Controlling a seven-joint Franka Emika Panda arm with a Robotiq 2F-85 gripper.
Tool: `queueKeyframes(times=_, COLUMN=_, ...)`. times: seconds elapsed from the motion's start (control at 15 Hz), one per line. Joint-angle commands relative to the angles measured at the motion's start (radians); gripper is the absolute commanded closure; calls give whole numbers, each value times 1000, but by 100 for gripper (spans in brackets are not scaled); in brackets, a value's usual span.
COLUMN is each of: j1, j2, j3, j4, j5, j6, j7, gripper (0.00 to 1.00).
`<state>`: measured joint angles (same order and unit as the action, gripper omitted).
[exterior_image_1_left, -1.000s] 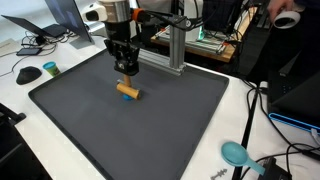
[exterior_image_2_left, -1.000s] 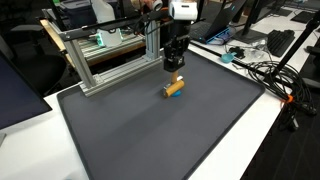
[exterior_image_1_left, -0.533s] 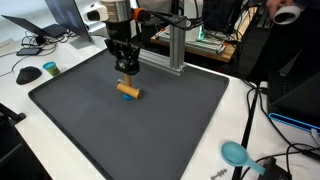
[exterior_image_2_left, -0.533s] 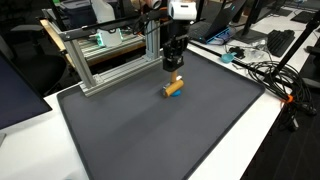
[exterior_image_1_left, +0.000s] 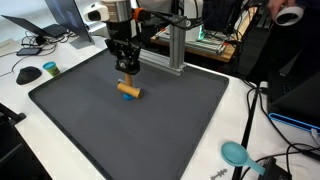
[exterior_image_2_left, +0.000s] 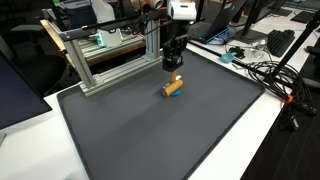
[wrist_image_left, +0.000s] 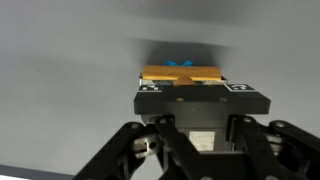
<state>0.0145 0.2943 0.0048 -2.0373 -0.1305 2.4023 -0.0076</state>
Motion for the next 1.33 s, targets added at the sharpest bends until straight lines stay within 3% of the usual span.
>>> queueKeyframes(times=0.0, j1=-8, j2=38, j3=3, j4=-69, j5=24, j6=-41, j7=-33, gripper=78)
queueKeyframes(times=1.27, j1=-12, j2=24, j3=1, j4=-65, j5=24, j6=-73, j7=-49, gripper=78)
